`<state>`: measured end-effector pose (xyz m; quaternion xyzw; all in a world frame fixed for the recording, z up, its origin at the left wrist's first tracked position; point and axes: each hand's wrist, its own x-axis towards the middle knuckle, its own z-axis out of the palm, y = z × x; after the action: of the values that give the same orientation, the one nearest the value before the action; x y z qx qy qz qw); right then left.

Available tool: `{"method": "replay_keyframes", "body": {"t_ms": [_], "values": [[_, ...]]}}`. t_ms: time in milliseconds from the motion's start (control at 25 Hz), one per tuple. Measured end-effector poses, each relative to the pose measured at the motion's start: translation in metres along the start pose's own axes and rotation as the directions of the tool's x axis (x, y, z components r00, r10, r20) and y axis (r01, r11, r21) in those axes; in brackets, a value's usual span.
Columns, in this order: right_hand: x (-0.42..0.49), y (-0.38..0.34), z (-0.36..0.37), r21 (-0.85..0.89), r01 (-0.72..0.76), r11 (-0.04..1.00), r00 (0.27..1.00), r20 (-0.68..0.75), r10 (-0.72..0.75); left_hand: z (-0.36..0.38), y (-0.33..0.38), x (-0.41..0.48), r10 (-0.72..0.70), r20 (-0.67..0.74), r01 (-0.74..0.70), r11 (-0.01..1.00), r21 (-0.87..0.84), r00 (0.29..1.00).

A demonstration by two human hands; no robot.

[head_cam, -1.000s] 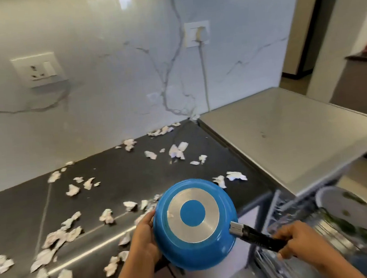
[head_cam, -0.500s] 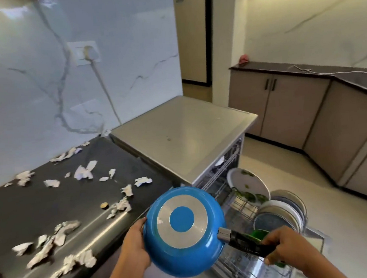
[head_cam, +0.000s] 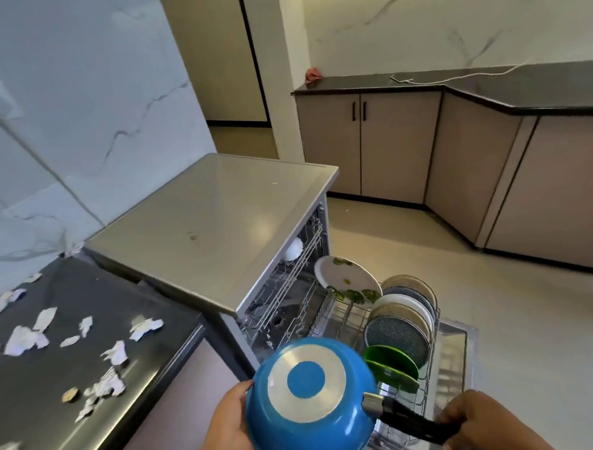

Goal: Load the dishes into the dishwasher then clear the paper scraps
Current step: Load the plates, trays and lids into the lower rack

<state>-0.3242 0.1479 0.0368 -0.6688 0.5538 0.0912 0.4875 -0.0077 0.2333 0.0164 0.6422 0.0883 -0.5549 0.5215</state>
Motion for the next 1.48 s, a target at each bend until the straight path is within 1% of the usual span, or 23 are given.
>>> {"method": "replay_keyframes", "body": {"t_ms": [120,160,240,280,320,360,400,440,480,560,600,640,720,840,920,960,1040,1080,1120,1240,1400,1480], "values": [[0.015,0.014,0.01,0.003,-0.011,1.0,0.998,-0.058,0.011,0.011,-0.007,0.027,-0.032,0.03,0.029,0.995,0.093,0.999],[0.025,0.019,0.015,0.037,-0.029,0.999,0.997,-0.069,0.032,0.012,-0.006,0.04,-0.044,0.032,0.038,0.987,0.159,0.999],[0.045,0.028,0.027,0.108,-0.093,0.99,0.993,-0.061,0.1,0.01,-0.011,0.061,-0.066,0.092,0.031,0.939,0.344,0.994],[0.058,0.037,0.034,0.129,-0.121,0.984,0.989,-0.072,0.131,0.008,-0.017,0.071,-0.056,0.124,0.001,0.916,0.401,0.991],[0.076,0.049,0.042,0.116,-0.119,0.986,0.989,-0.075,0.128,0.006,-0.022,0.079,0.017,0.113,-0.067,0.891,0.448,0.993],[0.094,0.049,0.046,0.119,-0.147,0.982,0.986,-0.059,0.154,0.005,-0.025,0.09,0.12,0.137,-0.172,0.86,0.48,0.983],[0.106,0.038,0.046,0.104,-0.196,0.975,0.978,-0.049,0.202,0.008,-0.022,0.097,0.175,0.129,-0.216,0.841,0.495,0.976],[0.119,0.028,0.044,0.123,-0.247,0.961,0.967,-0.04,0.253,0.014,-0.018,0.112,0.169,0.114,-0.204,0.852,0.482,0.979],[0.137,0.017,0.038,0.109,-0.299,0.948,0.952,-0.028,0.304,0.022,-0.01,0.134,0.103,0.062,-0.12,0.882,0.456,0.993],[0.178,0.007,0.035,0.036,-0.298,0.954,0.954,-0.01,0.299,0.032,0.002,0.197,-0.075,-0.049,0.088,0.902,0.423,0.996],[0.199,0.003,0.036,0.005,-0.292,0.956,0.956,-0.012,0.292,0.034,0.003,0.232,-0.119,-0.089,0.145,0.903,0.404,0.989],[0.224,0.002,0.037,-0.035,-0.326,0.945,0.945,0.009,0.326,0.036,0.002,0.265,-0.127,-0.13,0.17,0.896,0.411,0.983],[0.274,0.011,0.05,-0.108,-0.347,0.931,0.935,0.032,0.352,0.035,-0.018,0.33,-0.112,-0.217,0.201,0.869,0.452,0.97],[0.344,0.034,0.071,-0.16,-0.386,0.908,0.906,0.119,0.406,0.044,-0.038,0.398,-0.041,-0.36,0.244,0.806,0.54,0.932],[0.383,0.047,0.081,-0.182,-0.402,0.897,0.898,0.114,0.426,0.066,-0.038,0.418,0.006,-0.364,0.22,0.789,0.574,0.931],[0.402,0.057,0.087,-0.163,-0.404,0.9,0.902,0.091,0.422,0.072,-0.044,0.437,0.033,-0.349,0.197,0.774,0.602,0.937],[0.433,0.076,0.097,-0.017,-0.434,0.901,0.901,-0.018,0.433,0.081,-0.051,0.465,0.102,-0.329,0.129,0.781,0.611,0.939],[0.447,0.084,0.103,0.056,-0.441,0.896,0.892,-0.082,0.444,0.08,-0.055,0.481,0.113,-0.327,0.117,0.784,0.609,0.938],[0.461,0.091,0.112,0.112,-0.438,0.892,0.884,-0.123,0.45,0.081,-0.056,0.497,0.114,-0.312,0.114,0.771,0.627,0.943],[0.493,0.109,0.14,0.168,-0.436,0.884,0.88,-0.126,0.458,0.074,-0.06,0.54,0.092,-0.294,0.156,0.678,0.718,0.951],[0.512,0.125,0.174,0.179,-0.448,0.876,0.865,-0.16,0.475,0.064,-0.068,0.559,0.055,-0.286,0.172,0.685,0.708,0.957],[0.517,0.129,0.185,0.18,-0.444,0.877,0.864,-0.174,0.473,0.056,-0.076,0.564,0.017,-0.305,0.201,0.717,0.668,0.952]]}}
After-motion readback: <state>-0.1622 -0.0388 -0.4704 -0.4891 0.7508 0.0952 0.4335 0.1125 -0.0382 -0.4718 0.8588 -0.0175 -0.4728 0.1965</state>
